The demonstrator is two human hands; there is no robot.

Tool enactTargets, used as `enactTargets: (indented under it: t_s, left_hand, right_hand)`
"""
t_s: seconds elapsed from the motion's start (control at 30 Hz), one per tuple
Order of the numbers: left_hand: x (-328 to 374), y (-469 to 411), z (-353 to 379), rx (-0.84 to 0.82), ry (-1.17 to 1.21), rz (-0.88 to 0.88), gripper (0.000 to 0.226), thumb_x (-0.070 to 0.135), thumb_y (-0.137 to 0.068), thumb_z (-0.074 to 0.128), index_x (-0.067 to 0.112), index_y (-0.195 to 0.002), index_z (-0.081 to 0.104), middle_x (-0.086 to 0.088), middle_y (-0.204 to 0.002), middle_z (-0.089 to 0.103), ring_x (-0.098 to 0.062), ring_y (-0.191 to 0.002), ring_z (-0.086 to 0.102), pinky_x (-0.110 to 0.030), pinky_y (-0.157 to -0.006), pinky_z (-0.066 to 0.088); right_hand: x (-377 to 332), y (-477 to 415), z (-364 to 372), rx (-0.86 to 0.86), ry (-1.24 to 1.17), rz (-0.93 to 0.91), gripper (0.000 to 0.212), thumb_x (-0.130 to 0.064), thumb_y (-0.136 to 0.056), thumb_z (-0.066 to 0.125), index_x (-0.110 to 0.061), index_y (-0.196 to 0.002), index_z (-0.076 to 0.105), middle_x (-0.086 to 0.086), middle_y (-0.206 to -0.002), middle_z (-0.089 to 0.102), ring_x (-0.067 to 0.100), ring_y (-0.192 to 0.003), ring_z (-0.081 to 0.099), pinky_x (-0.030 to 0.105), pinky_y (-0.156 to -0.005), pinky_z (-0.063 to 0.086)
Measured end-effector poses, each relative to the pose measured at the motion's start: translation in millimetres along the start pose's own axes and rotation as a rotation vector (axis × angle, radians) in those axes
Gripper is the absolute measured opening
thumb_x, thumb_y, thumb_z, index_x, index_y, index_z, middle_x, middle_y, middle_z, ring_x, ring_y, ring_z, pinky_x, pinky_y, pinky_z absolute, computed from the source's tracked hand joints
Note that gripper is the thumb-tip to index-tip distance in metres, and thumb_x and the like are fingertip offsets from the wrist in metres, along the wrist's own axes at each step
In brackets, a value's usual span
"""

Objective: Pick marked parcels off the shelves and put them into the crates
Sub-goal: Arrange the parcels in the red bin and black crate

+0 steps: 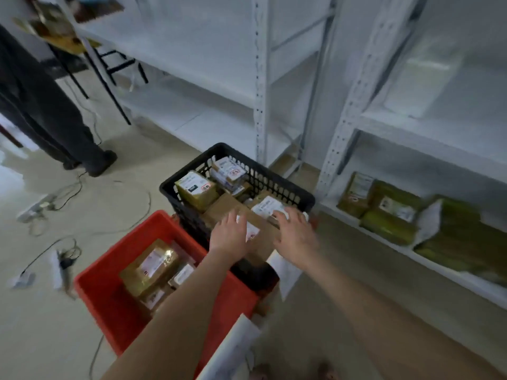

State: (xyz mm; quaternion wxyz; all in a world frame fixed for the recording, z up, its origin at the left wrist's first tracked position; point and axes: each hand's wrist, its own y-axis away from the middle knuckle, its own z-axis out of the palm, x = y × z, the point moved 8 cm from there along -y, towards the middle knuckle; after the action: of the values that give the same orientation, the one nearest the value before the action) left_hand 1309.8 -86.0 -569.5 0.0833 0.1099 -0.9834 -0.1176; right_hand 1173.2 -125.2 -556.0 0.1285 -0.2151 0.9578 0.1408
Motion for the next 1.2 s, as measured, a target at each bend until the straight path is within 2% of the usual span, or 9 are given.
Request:
enactTargets:
  t_s: [0.13, 0.27, 0.4, 0.6, 0.73, 0.93, 1.1, 1.2]
  left_hand:
    - [113.5, -1.8, -26.8, 0.025, -0.032, 0.189, 0.081, 0.039, -0.09, 0.057, 0.019, -0.152, 0.009, -0.009, -0.159, 0.009, -0.029, -0.144, 0.019, -0.041, -0.111, 0.033]
    - [225.6, 4.8, -45.5, 0.068, -0.039, 0.353, 0.077, 0.041, -0.091, 0.054, 0.018, -0.151, 0.012, -0.01, -0.157, 0.016, -0.03, -0.14, 0.026, -0.042, -0.107, 0.037]
    - [327.2, 20.0, -50.4, 0.074, -0.033, 0.443, 0.077, 0.034, -0.089, 0.057, 0.019, -0.15, 0.013, -0.008, -0.157, 0.015, -0.029, -0.14, 0.026, -0.042, -0.108, 0.035]
    - [452.0, 37.1, -63.8, 0.11, -0.053, 0.543, 0.081, 0.04, -0.088, 0.059, 0.021, -0.151, 0.012, -0.005, -0.159, 0.01, -0.028, -0.143, 0.021, -0.043, -0.11, 0.032]
    - [483.5, 27.3, -81.0, 0.125, -0.05, 0.542, 0.079, 0.042, -0.089, 0.057, 0.022, -0.151, 0.012, -0.004, -0.159, 0.009, -0.027, -0.144, 0.021, -0.044, -0.11, 0.035]
    - [481.4, -38.3, -140.9, 0.225, 0.113, 0.445, 0.074, 0.043, -0.091, 0.053, 0.021, -0.151, 0.017, -0.004, -0.158, 0.013, -0.024, -0.142, 0.023, -0.041, -0.108, 0.036]
    - [465.8, -123.3, -195.1, 0.376, 0.152, 0.368, 0.076, 0.048, -0.09, 0.052, 0.018, -0.151, 0.017, -0.01, -0.157, 0.018, -0.026, -0.142, 0.024, -0.039, -0.111, 0.028]
    - [452.8, -178.7, -224.9, 0.416, 0.125, 0.289, 0.084, 0.055, -0.087, 0.053, 0.02, -0.151, 0.013, -0.011, -0.158, 0.014, -0.027, -0.146, 0.014, -0.043, -0.116, 0.018]
  right_hand:
    - [82.1, 44.7, -64.8, 0.131, 0.003, 0.151, 0.065, -0.036, -0.09, 0.059, -0.022, -0.146, 0.029, 0.007, -0.152, 0.025, 0.027, -0.14, 0.024, 0.04, -0.111, 0.031]
    - [166.4, 94.9, -114.8, 0.221, 0.002, 0.26, 0.063, -0.035, -0.089, 0.059, -0.021, -0.144, 0.031, 0.007, -0.15, 0.025, 0.027, -0.139, 0.025, 0.04, -0.108, 0.035]
    - [245.1, 145.9, -150.9, 0.252, 0.008, 0.344, 0.065, -0.034, -0.089, 0.06, -0.021, -0.145, 0.03, 0.008, -0.153, 0.022, 0.029, -0.142, 0.019, 0.041, -0.112, 0.03]
    - [347.4, 198.0, -201.8, 0.321, -0.006, 0.434, 0.063, -0.037, -0.09, 0.057, -0.023, -0.144, 0.03, 0.007, -0.152, 0.022, 0.026, -0.141, 0.02, 0.038, -0.111, 0.032]
    - [382.8, 200.3, -223.3, 0.337, -0.026, 0.475, 0.061, -0.04, -0.093, 0.054, -0.024, -0.145, 0.029, 0.007, -0.152, 0.023, 0.026, -0.14, 0.023, 0.036, -0.109, 0.034]
    - [388.4, 148.2, -244.0, 0.364, -0.061, 0.42, 0.063, -0.036, -0.094, 0.055, -0.024, -0.148, 0.025, 0.005, -0.157, 0.016, 0.025, -0.145, 0.014, 0.037, -0.114, 0.028]
    - [390.2, 77.0, -263.1, 0.373, -0.084, 0.401, 0.063, -0.036, -0.095, 0.053, -0.024, -0.149, 0.023, 0.004, -0.158, 0.014, 0.024, -0.145, 0.012, 0.037, -0.115, 0.026]
    - [390.9, 35.5, -275.8, 0.367, -0.097, 0.394, 0.062, -0.034, -0.096, 0.052, -0.023, -0.149, 0.022, 0.004, -0.159, 0.011, 0.025, -0.146, 0.011, 0.037, -0.115, 0.026]
